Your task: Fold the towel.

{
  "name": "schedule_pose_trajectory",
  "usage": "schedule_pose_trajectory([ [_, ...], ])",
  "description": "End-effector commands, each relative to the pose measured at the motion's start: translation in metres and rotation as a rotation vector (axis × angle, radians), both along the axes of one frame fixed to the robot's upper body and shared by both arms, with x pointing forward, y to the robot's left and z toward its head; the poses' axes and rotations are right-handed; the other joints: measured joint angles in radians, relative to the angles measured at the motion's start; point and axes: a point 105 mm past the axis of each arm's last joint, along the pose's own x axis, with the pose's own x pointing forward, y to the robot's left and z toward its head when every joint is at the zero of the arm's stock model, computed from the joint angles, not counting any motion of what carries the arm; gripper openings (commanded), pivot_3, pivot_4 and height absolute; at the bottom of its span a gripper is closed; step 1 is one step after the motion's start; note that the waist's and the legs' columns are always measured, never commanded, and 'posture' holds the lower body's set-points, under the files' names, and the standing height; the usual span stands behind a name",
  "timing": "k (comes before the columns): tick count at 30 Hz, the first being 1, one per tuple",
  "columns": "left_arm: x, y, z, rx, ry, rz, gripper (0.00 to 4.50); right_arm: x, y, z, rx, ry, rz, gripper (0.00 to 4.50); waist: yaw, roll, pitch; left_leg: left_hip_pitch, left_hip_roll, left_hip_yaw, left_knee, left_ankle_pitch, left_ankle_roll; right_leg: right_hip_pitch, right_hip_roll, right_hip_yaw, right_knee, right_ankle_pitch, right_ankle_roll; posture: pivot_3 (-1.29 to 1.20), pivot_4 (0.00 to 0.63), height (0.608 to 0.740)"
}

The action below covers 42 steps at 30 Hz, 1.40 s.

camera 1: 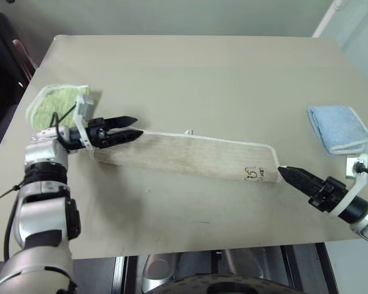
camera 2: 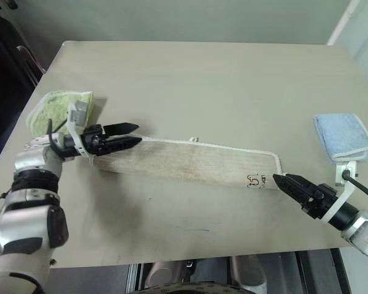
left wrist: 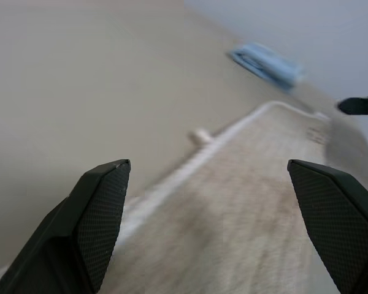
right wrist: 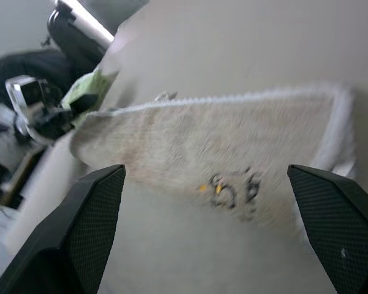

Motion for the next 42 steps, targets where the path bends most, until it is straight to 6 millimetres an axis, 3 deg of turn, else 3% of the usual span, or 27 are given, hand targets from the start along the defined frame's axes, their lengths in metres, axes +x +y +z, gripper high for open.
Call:
schedule_pose_trajectory([
  [1, -0.017, -0.027, 0.005, 0.004, -0.035, -0.135, 4.46, -0.012, 0.015, -0.013, 0.061, 0.126, 0.005, 4.48, 0.000, 0.000, 0.000, 0.001, 0.000, 0.000, 0.000, 0.000, 0.000, 0.001, 0.000, 0.000, 0.000, -0.001, 0.001, 0.00, 0.150, 0.740],
  [7, -0.038, -0.057, 0.003, -0.048, -0.021, -0.209, 4.46, -0.022, 0.021, -0.030, 0.096, 0.266, 0.006, 4.48, 0.000, 0.000, 0.000, 0.001, 0.000, 0.000, 0.000, -0.002, 0.000, 0.001, -0.001, 0.000, 0.000, -0.002, 0.002, 0.00, 0.150, 0.740],
  [11, -0.045, -0.071, -0.002, -0.059, -0.009, -0.229, 4.46, -0.013, 0.019, -0.036, 0.147, 0.313, -0.053, 4.48, 0.000, 0.000, 0.000, 0.002, 0.000, 0.000, 0.000, -0.002, 0.000, 0.002, -0.001, 0.001, 0.000, -0.001, 0.001, 0.00, 0.150, 0.740],
  [18, -0.049, -0.084, -0.006, -0.068, -0.003, -0.237, 4.46, 0.012, 0.010, -0.037, 0.265, 0.355, -0.161, 4.48, -0.001, 0.000, 0.000, 0.002, 0.000, 0.000, 0.000, -0.002, 0.000, 0.002, -0.001, 0.001, 0.000, 0.000, 0.001, 0.00, 0.150, 0.740],
  [31, -0.054, -0.095, -0.014, -0.063, -0.009, -0.236, 4.46, 0.033, 0.015, -0.046, 0.347, 0.399, -0.237, 4.48, -0.008, -0.003, -0.002, 0.004, 0.000, 0.000, 0.001, -0.002, 0.000, 0.003, -0.001, 0.001, -0.001, 0.002, 0.001, 0.00, 0.150, 0.740],
  [35, -0.053, -0.096, -0.015, -0.060, -0.011, -0.234, 4.50, 0.034, 0.015, -0.045, 0.358, 0.397, -0.247, 3.58, -0.008, -0.003, -0.002, 0.004, 0.000, -0.001, 0.001, -0.003, 0.000, 0.003, -0.001, 0.001, -0.002, 0.003, 0.000, 0.00, 0.150, 0.740],
  [42, -0.051, -0.097, -0.019, -0.053, -0.016, -0.223, 4.50, 0.028, 0.011, -0.047, 0.361, 0.406, -0.272, 1.05, -0.005, -0.002, -0.002, 0.002, 0.000, -0.002, 0.000, -0.007, -0.003, 0.001, 0.000, 0.001, -0.002, 0.000, -0.001, 0.00, 0.150, 0.740],
])
